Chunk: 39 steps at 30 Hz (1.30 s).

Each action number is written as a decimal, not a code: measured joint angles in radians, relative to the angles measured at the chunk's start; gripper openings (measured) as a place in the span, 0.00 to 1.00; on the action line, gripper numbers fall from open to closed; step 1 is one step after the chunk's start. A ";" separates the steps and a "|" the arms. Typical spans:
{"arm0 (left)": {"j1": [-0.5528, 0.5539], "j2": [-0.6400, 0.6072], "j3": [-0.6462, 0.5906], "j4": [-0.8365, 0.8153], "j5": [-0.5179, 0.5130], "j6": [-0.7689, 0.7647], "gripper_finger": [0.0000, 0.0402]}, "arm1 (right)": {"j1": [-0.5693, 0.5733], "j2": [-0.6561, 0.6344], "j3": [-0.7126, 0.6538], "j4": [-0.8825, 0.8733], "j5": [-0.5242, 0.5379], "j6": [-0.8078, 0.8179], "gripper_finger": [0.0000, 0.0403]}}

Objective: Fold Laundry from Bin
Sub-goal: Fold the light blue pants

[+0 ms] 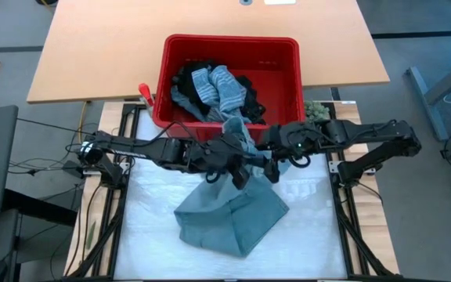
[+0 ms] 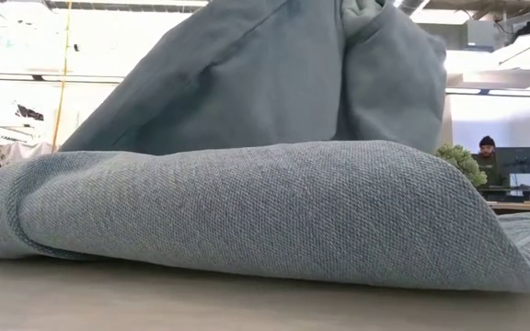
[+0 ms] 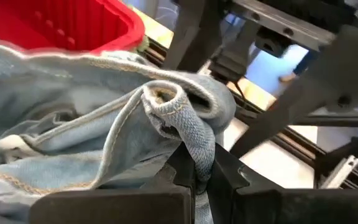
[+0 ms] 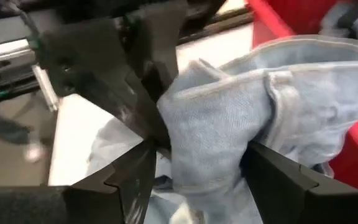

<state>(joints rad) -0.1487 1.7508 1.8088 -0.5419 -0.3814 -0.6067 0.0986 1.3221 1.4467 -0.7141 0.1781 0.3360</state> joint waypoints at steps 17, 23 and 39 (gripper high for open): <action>0.048 -0.003 0.000 0.072 -0.062 -0.033 0.17 | 0.018 0.020 0.000 0.037 0.004 -0.059 0.65; 0.062 -0.003 0.000 0.111 0.009 -0.017 0.37 | 0.020 0.051 0.000 0.030 0.013 -0.072 0.65; 0.112 -0.124 0.002 0.072 0.379 0.033 0.52 | 0.012 -0.039 -0.002 0.006 0.069 -0.105 0.16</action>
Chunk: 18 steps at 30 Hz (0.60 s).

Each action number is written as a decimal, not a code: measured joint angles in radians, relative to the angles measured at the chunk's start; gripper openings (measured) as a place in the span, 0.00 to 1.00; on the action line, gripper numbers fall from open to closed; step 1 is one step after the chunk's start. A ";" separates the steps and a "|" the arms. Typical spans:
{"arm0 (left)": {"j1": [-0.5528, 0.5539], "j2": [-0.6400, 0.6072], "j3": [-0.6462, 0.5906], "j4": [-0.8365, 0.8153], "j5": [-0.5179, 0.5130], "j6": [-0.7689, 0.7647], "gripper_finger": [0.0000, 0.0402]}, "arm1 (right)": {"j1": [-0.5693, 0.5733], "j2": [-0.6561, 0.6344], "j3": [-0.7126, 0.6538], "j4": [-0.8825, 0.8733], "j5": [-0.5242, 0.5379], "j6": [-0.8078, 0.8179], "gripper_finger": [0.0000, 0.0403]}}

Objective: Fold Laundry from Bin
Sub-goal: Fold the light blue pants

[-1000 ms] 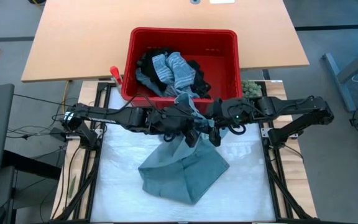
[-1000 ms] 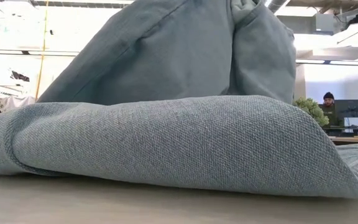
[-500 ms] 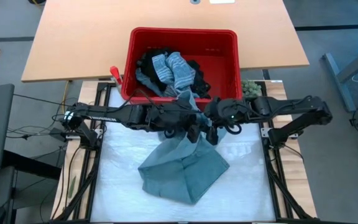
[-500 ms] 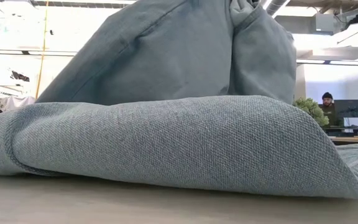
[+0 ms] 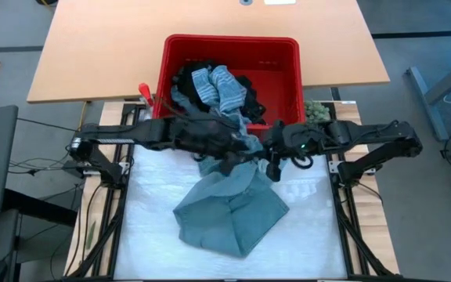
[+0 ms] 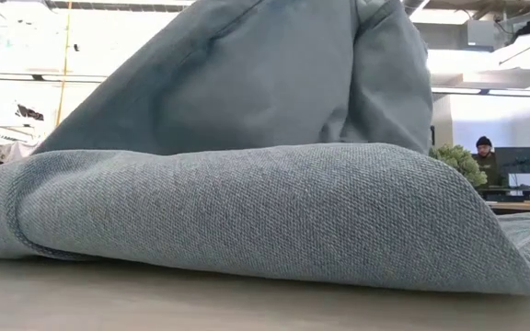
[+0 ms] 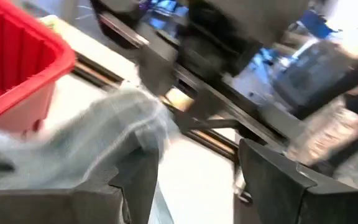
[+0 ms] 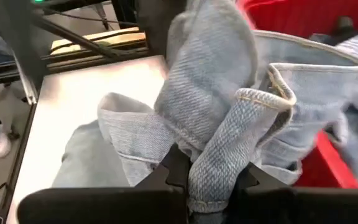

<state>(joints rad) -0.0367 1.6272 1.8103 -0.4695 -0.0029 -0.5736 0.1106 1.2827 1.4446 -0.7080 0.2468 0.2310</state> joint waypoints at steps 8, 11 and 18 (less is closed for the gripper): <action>-0.045 -0.199 0.002 -0.120 -0.238 0.075 0.52 | 0.002 -0.162 0.000 0.101 -0.202 -0.229 0.16; -0.098 -0.249 -0.017 -0.088 -0.370 0.126 0.52 | 0.010 -0.212 0.000 0.258 -0.398 -0.334 0.16; -0.160 -0.259 -0.244 0.185 -0.370 0.238 0.52 | 0.015 -0.255 0.001 0.531 -0.598 -0.394 0.16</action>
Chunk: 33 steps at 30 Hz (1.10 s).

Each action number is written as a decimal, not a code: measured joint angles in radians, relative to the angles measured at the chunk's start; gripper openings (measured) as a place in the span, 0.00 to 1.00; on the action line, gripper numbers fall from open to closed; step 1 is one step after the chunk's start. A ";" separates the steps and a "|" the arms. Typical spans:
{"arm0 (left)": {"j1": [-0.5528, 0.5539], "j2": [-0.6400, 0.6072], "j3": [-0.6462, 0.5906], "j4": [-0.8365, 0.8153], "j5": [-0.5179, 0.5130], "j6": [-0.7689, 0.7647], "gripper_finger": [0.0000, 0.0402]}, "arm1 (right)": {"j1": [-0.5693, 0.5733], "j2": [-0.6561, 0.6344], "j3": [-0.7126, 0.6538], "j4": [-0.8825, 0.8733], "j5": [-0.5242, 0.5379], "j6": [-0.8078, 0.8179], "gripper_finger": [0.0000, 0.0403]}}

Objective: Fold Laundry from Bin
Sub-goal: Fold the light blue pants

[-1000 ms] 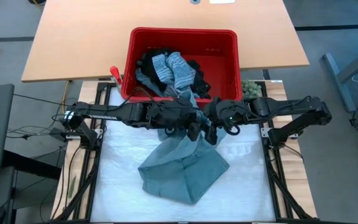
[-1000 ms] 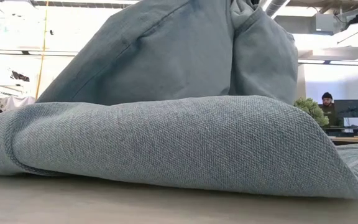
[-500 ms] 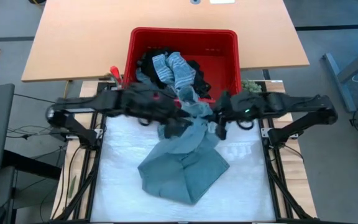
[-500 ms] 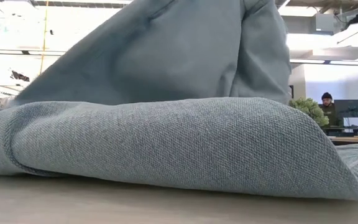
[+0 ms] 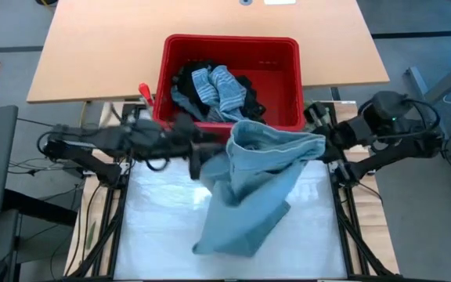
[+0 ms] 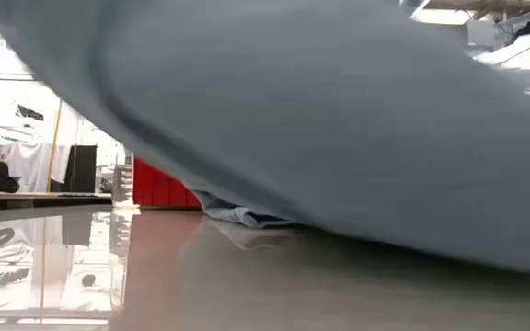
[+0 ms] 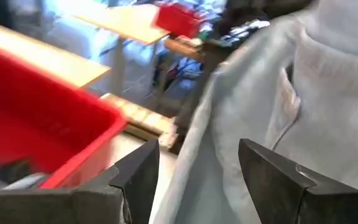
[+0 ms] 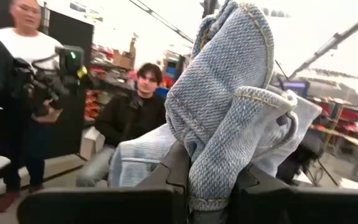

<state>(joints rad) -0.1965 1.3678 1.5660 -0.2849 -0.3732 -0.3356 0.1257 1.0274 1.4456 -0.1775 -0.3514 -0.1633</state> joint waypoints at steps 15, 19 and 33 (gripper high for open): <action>-0.021 -0.002 -0.298 0.594 0.207 0.092 0.52 | -0.011 0.051 -0.001 0.019 -0.017 0.051 0.16; -0.030 -0.074 -0.299 0.469 0.278 0.113 0.52 | -0.010 0.040 -0.001 0.015 -0.009 0.051 0.16; -0.034 -0.145 -0.299 0.538 0.211 0.179 0.63 | -0.014 0.027 0.000 -0.005 0.046 0.051 0.16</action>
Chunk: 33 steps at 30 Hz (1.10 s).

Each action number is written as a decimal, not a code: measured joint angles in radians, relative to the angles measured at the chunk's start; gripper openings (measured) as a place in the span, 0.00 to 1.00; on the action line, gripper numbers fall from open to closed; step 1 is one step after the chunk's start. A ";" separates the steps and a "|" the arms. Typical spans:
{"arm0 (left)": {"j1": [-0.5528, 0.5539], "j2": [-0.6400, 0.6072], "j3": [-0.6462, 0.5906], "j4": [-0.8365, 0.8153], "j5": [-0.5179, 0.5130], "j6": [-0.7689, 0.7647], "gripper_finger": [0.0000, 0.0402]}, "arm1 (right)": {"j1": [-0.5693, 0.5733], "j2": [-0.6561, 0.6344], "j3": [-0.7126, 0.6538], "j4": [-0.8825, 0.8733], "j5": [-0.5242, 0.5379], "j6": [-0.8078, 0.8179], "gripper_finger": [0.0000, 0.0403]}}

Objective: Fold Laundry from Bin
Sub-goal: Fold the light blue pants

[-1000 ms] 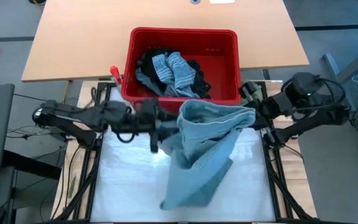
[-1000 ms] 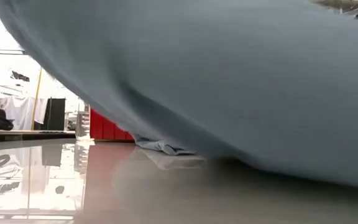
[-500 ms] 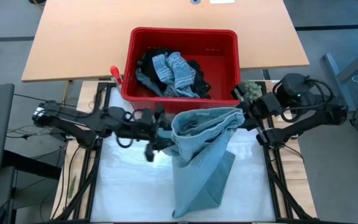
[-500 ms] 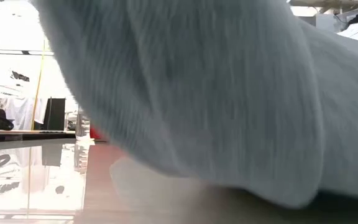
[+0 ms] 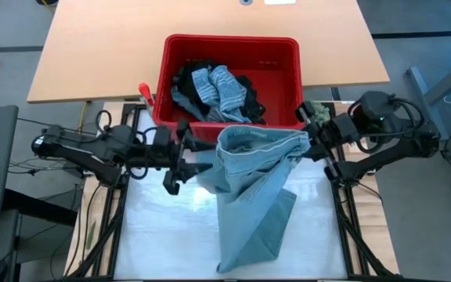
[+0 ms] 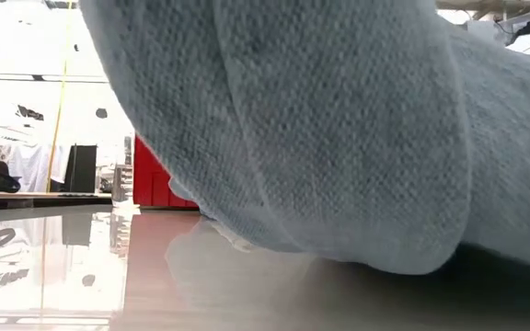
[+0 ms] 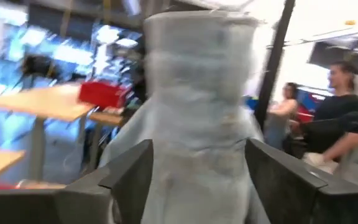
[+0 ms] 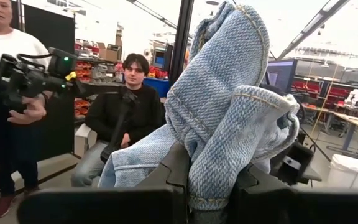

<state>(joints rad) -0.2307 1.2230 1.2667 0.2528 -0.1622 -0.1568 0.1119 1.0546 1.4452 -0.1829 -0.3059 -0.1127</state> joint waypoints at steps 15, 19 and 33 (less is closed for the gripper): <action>-0.011 0.040 -0.001 0.012 -0.110 0.063 0.84 | -0.037 0.000 0.000 -0.017 0.000 -0.008 0.16; -0.011 0.040 -0.001 -0.044 -0.167 0.005 0.84 | -0.057 0.000 0.000 -0.024 0.000 -0.008 0.16; 0.053 0.186 0.000 0.075 0.019 -0.181 0.84 | -0.111 0.027 0.001 -0.026 -0.007 -0.008 0.16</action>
<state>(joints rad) -0.1779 1.4093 1.2671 0.3275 -0.1436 -0.3381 0.0013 1.0814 1.4460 -0.2089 -0.3127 -0.1211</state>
